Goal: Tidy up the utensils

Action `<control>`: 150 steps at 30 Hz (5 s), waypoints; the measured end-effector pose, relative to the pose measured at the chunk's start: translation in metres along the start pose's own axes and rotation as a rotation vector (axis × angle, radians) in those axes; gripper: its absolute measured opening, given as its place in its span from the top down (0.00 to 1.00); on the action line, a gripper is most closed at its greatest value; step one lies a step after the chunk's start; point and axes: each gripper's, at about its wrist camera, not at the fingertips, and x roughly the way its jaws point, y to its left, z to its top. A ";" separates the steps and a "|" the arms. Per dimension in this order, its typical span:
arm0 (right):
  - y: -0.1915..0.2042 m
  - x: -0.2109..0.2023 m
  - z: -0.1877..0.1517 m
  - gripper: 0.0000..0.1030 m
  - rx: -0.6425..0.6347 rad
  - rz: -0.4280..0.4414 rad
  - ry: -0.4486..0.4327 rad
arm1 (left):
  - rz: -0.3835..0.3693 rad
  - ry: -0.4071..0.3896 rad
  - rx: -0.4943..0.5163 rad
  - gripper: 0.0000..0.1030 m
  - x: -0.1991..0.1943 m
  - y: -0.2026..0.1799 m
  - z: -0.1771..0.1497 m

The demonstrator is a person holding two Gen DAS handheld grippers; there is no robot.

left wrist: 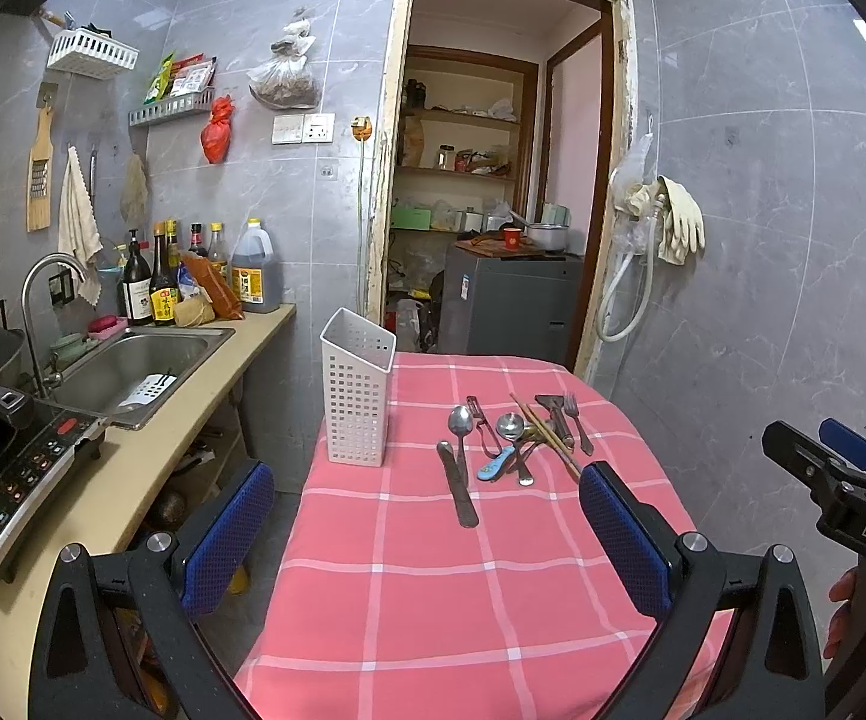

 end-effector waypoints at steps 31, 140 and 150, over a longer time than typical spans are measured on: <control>0.000 0.001 -0.001 0.01 0.002 0.001 0.002 | 0.007 -0.002 0.006 0.01 -0.001 -0.001 0.002; -0.023 0.380 -0.001 0.65 -0.085 0.269 0.455 | 0.015 0.456 -0.169 0.63 0.341 -0.020 -0.018; -0.012 0.430 -0.016 0.72 -0.128 0.326 0.563 | 0.062 0.560 -0.210 0.77 0.377 -0.021 -0.033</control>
